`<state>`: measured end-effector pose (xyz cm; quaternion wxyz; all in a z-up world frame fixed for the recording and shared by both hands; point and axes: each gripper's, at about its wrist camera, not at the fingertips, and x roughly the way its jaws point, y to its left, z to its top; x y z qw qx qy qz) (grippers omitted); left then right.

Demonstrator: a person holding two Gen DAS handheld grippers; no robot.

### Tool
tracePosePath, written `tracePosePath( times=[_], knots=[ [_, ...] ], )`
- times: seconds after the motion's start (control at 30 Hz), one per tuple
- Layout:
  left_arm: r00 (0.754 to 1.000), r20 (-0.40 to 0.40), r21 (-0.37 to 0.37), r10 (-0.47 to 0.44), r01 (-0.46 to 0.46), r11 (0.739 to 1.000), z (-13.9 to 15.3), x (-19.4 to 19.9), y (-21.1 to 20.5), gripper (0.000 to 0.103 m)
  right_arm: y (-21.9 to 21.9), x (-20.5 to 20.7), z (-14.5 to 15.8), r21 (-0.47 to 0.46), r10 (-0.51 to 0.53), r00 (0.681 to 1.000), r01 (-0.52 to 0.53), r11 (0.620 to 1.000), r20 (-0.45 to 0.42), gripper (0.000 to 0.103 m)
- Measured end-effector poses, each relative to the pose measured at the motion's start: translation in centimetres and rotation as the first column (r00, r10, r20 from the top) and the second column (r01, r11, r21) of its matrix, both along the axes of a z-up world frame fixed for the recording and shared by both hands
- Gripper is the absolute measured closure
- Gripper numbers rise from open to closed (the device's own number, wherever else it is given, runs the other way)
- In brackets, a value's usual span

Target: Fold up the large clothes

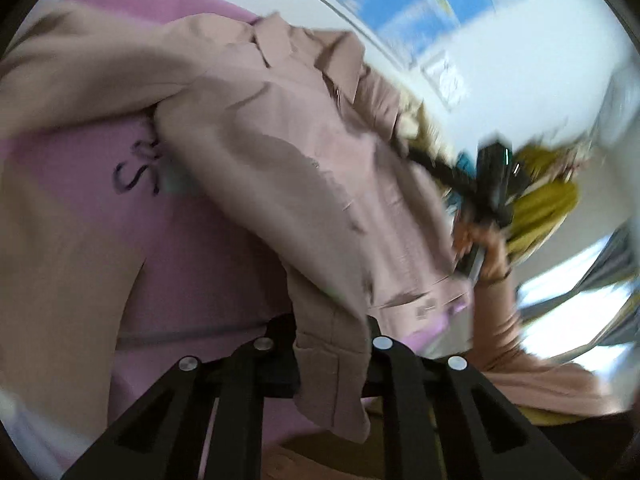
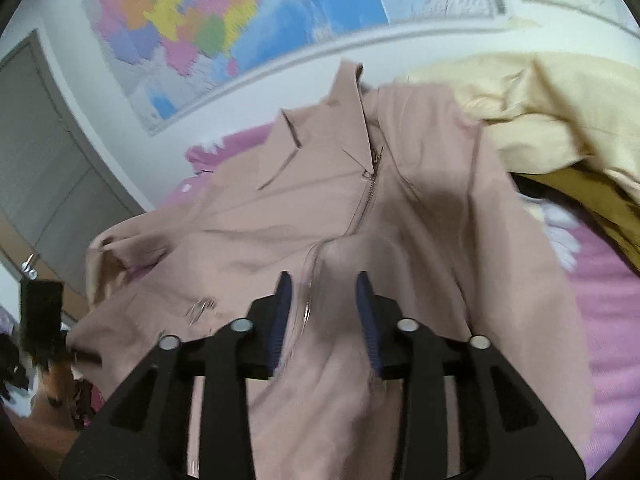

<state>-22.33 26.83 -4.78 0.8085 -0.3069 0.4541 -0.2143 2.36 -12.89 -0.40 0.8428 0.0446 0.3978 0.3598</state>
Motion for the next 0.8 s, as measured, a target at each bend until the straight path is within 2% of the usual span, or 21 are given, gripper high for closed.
tracePosePath(
  times=[0.1,0.13,0.2,0.23,0.27,0.3,0.33,0.37,0.4,0.47,0.57,0.6,0.63,0.67,0.7,0.73,0.8],
  knots=[
    [0.994,-0.067,-0.085,0.086,-0.092,0.992,-0.6,-2.4,1.8,0.091,-3.1,-3.8,1.1,0.039,0.015,1.0,-0.016,0.999,0.019,0.055],
    [0.988,-0.108,-0.092,0.107,-0.117,0.989,-1.2,-2.5,1.9,0.09,-4.2,-4.9,1.1,0.045,0.015,1.0,-0.015,0.999,0.016,0.052],
    [0.973,-0.178,-0.048,0.15,-0.161,0.986,-2.8,-2.6,2.3,0.088,-5.8,-7.0,0.7,0.032,0.019,1.0,-0.019,0.999,0.003,0.049],
    [0.97,-0.175,-0.033,0.169,-0.177,0.984,-3.4,-2.5,2.4,0.086,-6.8,-8.2,0.2,0.022,0.014,1.0,-0.014,1.0,-0.008,0.047],
    [0.97,-0.162,-0.04,0.179,-0.188,0.981,-3.7,-2.4,2.5,0.077,-7.6,-8.7,-0.1,0.017,0.013,1.0,-0.013,1.0,-0.025,0.047],
    [0.971,-0.156,-0.036,0.183,-0.191,0.981,-3.7,-2.3,2.5,0.059,-8.4,-9.5,-0.5,0.008,0.005,0.999,-0.005,1.0,-0.044,0.046],
    [0.975,-0.135,-0.036,0.175,-0.182,0.983,-3.5,-2.1,2.3,0.053,-9.2,-10.2,-0.9,0.019,-0.006,0.998,0.007,1.0,-0.064,0.044],
    [0.982,-0.107,-0.037,0.155,-0.16,0.986,-3.2,-1.9,2.1,0.04,-10.1,-10.9,-1.3,0.046,-0.004,0.996,0.008,0.999,-0.094,0.042],
    [0.985,-0.089,-0.018,0.145,-0.147,0.989,-3.0,-1.7,2.0,0.035,-10.7,-11.3,-1.7,0.06,0.001,0.994,0.006,0.998,-0.109,0.04],
    [0.991,-0.067,0.024,0.119,-0.118,0.993,-2.9,-1.2,1.5,0.032,-11.4,-12.7,-2.9,0.085,0.021,0.988,-0.008,0.996,-0.153,0.034],
    [0.993,-0.048,0.061,0.111,-0.108,0.992,-2.7,-0.5,0.8,0.032,-11.1,-13.6,-4.8,0.08,0.033,0.978,-0.017,0.997,-0.204,0.034],
    [0.993,-0.046,0.072,0.108,-0.105,0.992,-2.7,-0.3,0.5,0.035,-10.8,-13.5,-5.4,0.085,0.038,0.976,-0.02,0.996,-0.214,0.035],
    [0.993,-0.05,0.077,0.103,-0.099,0.992,-2.8,0.1,0.2,0.04,-10.5,-13.4,-5.6,0.096,0.035,0.978,-0.015,0.995,-0.207,0.042],
    [0.993,-0.07,0.077,0.093,-0.087,0.993,-3.1,0.5,-0.2,0.061,-10.2,-13.3,-5.7,0.121,0.042,0.979,-0.018,0.993,-0.201,0.05],
    [0.992,-0.089,0.076,0.088,-0.081,0.994,-3.4,0.6,-0.2,0.089,-9.9,-12.9,-5.9,0.165,0.067,0.971,-0.029,0.986,-0.231,0.08],
    [0.988,-0.122,0.077,0.096,-0.087,0.993,-3.8,1.0,-0.3,0.098,-10.2,-12.7,-6.0,0.209,0.078,0.964,-0.024,0.978,-0.255,0.092],
    [0.982,-0.147,0.03,0.122,-0.119,0.992,-3.5,1.1,0.2,0.1,-11.4,-12.6,-4.7,0.341,0.117,0.957,-0.02,0.94,-0.267,0.093]
  ],
)
